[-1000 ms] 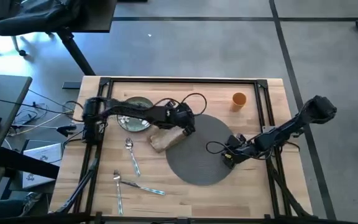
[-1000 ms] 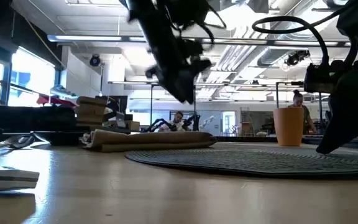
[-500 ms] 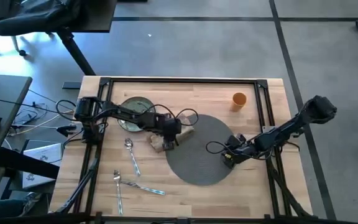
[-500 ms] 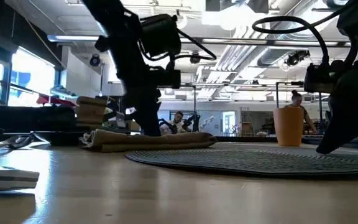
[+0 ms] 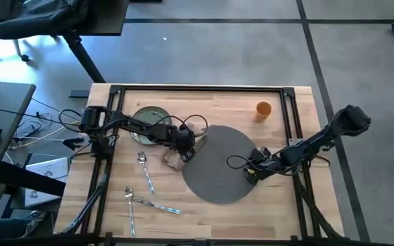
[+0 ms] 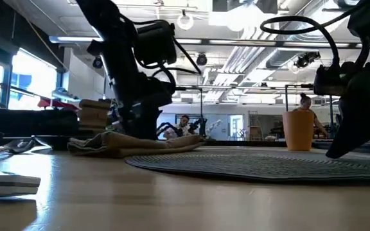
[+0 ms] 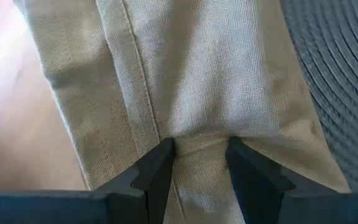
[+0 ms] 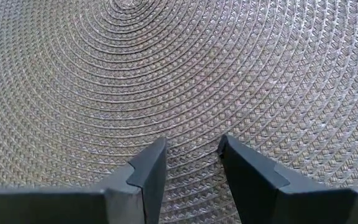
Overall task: Set table place
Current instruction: Fold the brown table napkin
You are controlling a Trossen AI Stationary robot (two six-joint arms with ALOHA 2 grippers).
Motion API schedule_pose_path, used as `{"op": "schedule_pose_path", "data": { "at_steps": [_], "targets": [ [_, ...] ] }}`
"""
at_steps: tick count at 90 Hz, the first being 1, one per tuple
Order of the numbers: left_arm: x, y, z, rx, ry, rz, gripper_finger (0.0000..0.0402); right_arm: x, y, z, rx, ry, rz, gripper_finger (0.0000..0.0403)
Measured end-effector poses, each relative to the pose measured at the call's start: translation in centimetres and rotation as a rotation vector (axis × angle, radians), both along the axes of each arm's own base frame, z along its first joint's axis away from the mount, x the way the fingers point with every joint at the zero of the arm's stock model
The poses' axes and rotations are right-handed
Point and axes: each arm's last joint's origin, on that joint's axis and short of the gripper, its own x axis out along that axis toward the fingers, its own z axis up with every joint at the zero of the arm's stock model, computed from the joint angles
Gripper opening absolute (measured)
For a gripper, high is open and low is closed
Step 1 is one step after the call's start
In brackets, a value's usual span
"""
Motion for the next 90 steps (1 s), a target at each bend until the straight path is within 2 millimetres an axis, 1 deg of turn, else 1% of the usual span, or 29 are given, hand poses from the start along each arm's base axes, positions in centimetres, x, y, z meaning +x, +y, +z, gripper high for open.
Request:
{"op": "schedule_pose_path", "data": {
  "at_steps": [12, 28, 41, 55, 74, 90],
  "targets": [
    [-0.4, -2.1, -0.1, -0.014, -0.009, 0.129, 0.0135, -0.1, 0.0, -0.1, 0.008, 0.017, 0.007, 0.0138],
    [-0.7, -4.8, -0.1, -0.02, -0.034, 0.225, 0.0135, -0.2, 0.0, -0.1, 0.013, 0.037, 0.01, 0.0138],
    [-1.0, -6.7, 0.4, -0.008, -0.026, 0.284, 0.0135, -0.4, -0.1, -0.2, 0.02, 0.056, -0.013, 0.0138],
    [-1.8, -7.8, 0.9, 0.011, -0.007, 0.348, 0.0135, -0.7, -0.3, -0.3, 0.011, 0.083, -0.049, 0.0138],
    [-2.7, -9.4, 1.1, -0.009, -0.008, 0.425, 0.0135, -0.8, -0.4, -0.4, 0.024, 0.087, -0.086, 0.0138],
    [-3.0, -10.3, 1.8, -0.05, -0.035, 0.422, 0.0135, -0.9, -0.4, -0.2, 0.051, 0.077, -0.13, 0.0138]
  ]
}}
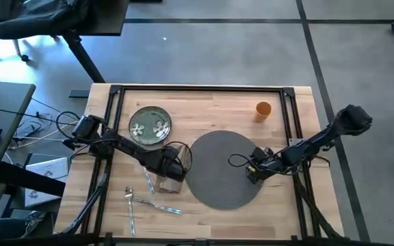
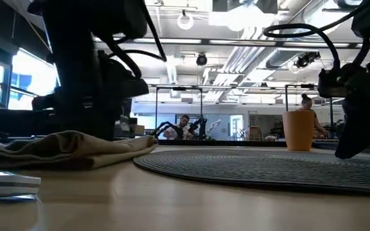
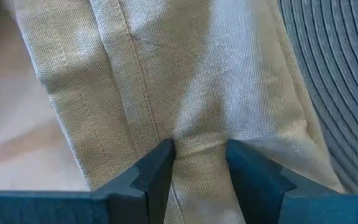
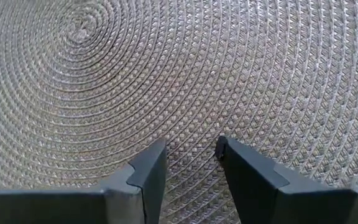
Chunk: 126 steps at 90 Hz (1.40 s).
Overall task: Set table place
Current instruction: Fold the brown table napkin, then put the blue fork on top of the brown table napkin
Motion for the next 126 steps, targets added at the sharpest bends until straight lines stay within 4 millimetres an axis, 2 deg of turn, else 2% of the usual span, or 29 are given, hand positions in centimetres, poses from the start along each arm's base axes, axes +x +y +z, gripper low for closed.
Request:
{"op": "schedule_pose_path", "data": {
  "at_steps": [28, 43, 51, 57, 71, 89, 106, 118, 126],
  "targets": [
    [-0.8, 0.3, 4.6, 0.015, -0.149, -0.077, 0.0135, -0.6, -0.4, 1.3, -0.01, -0.043, 0.015, 0.0138],
    [-1.4, -0.3, 6.0, -0.029, -0.115, -0.363, 0.0135, -0.7, -0.4, 1.4, -0.017, -0.045, 0.044, 0.0138],
    [-1.3, -0.4, 6.2, 0.046, -0.096, -0.538, 0.0135, -0.6, -0.4, 1.4, -0.035, -0.048, 0.061, 0.0138],
    [-1.3, -0.6, 6.3, 0.075, -0.104, -0.578, 0.0135, -0.6, -0.4, 1.5, -0.049, -0.051, 0.068, 0.0138],
    [-1.7, -1.6, 6.2, -0.111, -0.114, -0.486, 0.0144, -0.6, -0.4, 1.5, -0.042, -0.047, 0.078, 0.0138],
    [-4.0, -6.1, 6.1, -0.32, -0.097, -0.332, 0.0195, -0.6, -0.4, 1.5, -0.058, -0.049, 0.091, 0.0138],
    [-8.0, -10.7, 6.0, -0.443, -0.049, -0.012, 0.0236, -0.5, -0.4, 1.5, -0.058, -0.051, 0.088, 0.0138],
    [-11.2, -13.4, 5.3, -0.456, 0.001, 0.181, 0.0238, -0.5, -0.4, 1.6, -0.057, -0.055, 0.09, 0.0138],
    [-12.5, -14.6, 4.6, -0.469, 0.065, 0.225, 0.0233, -0.5, -0.4, 1.6, -0.064, -0.056, 0.101, 0.0138]
  ]
}}
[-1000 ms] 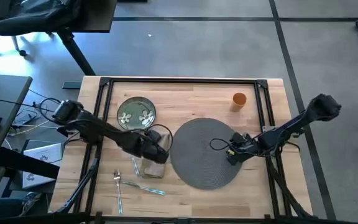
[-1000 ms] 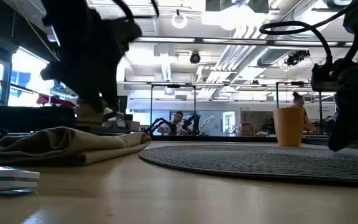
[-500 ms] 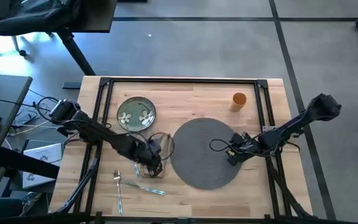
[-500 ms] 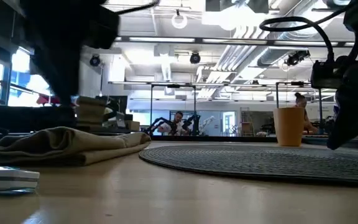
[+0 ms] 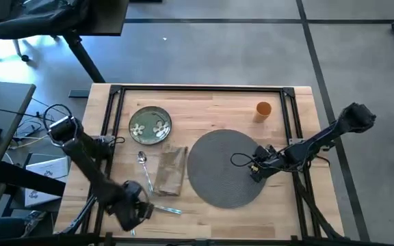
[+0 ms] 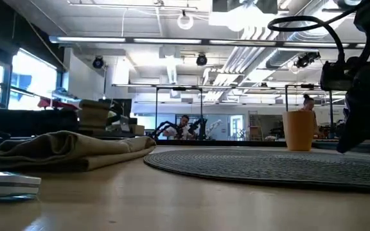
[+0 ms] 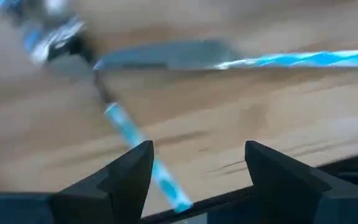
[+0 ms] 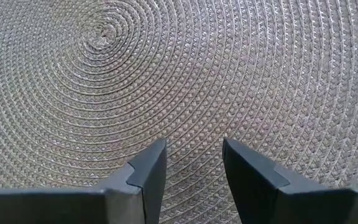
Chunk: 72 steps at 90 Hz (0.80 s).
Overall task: Set table place
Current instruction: Put the blue fork on top of the brown table napkin
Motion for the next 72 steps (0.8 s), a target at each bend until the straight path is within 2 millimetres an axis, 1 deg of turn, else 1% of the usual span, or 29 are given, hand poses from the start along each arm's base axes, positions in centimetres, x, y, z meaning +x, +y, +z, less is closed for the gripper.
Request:
{"op": "schedule_pose_path", "data": {
  "at_steps": [9, 25, 31, 48, 58, 72],
  "targets": [
    [-0.4, -0.4, -0.9, 0.006, 0.075, -0.013, 0.0227, 0.0, 0.0, 0.0, -0.01, -0.005, -0.004, 0.0138],
    [-0.4, 0.1, -2.2, 0.126, 0.101, -0.01, 0.0223, 0.0, -0.1, 0.0, -0.016, -0.01, -0.01, 0.0138],
    [-0.6, 0.3, -2.8, 0.132, 0.141, -0.009, 0.0223, 0.0, -0.1, 0.0, -0.017, -0.009, -0.009, 0.0138],
    [-1.0, 0.8, -4.0, 0.151, 0.172, -0.005, 0.0217, 0.0, -0.1, 0.1, -0.024, -0.013, -0.012, 0.0138],
    [-1.1, 0.9, -4.2, 0.158, 0.177, -0.012, 0.0188, 0.0, -0.1, 0.0, -0.019, -0.014, -0.02, 0.0138],
    [-1.1, 0.9, -4.3, 0.14, 0.187, -0.023, 0.0115, 0.0, -0.1, 0.0, -0.015, -0.014, -0.024, 0.0138]
  ]
}}
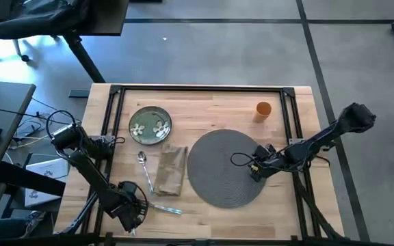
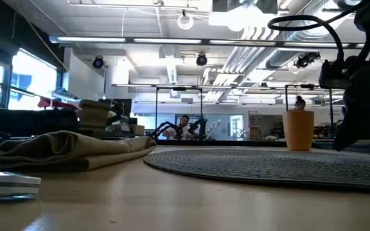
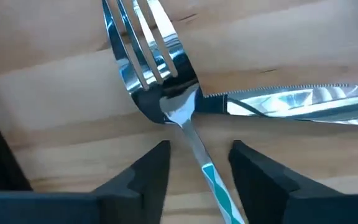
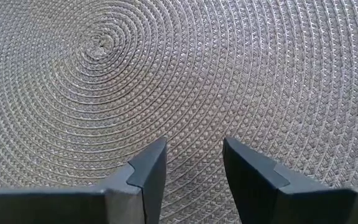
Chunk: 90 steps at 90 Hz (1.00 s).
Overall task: Set table place
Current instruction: Put the blue fork on top of the brown table napkin
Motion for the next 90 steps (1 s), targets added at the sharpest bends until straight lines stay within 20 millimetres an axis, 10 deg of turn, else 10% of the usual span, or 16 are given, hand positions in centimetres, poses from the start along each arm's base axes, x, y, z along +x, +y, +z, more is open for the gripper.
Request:
{"op": "schedule_pose_path", "data": {
  "at_steps": [18, 40, 66, 90],
  "targets": [
    [-0.1, -0.1, 0.0, -0.011, 0.008, -0.029, 0.0014, 0.0, 0.0, 0.0, -0.001, 0.0, 0.0, 0.0138],
    [0.1, -0.2, 1.2, -0.041, -0.036, -0.057, 0.0005, 0.0, 0.0, 0.0, 0.0, 0.0, 0.0, 0.0138],
    [1.0, 0.0, 7.7, -0.03, -0.357, -0.103, 0.0001, 0.1, 0.3, 0.5, 0.084, 0.023, 0.047, 0.0138],
    [3.8, 2.7, 14.1, 0.2, -0.856, -0.308, 0.0, 2.2, 0.9, 6.5, 0.116, -0.339, 0.217, 0.0138]
  ]
}}
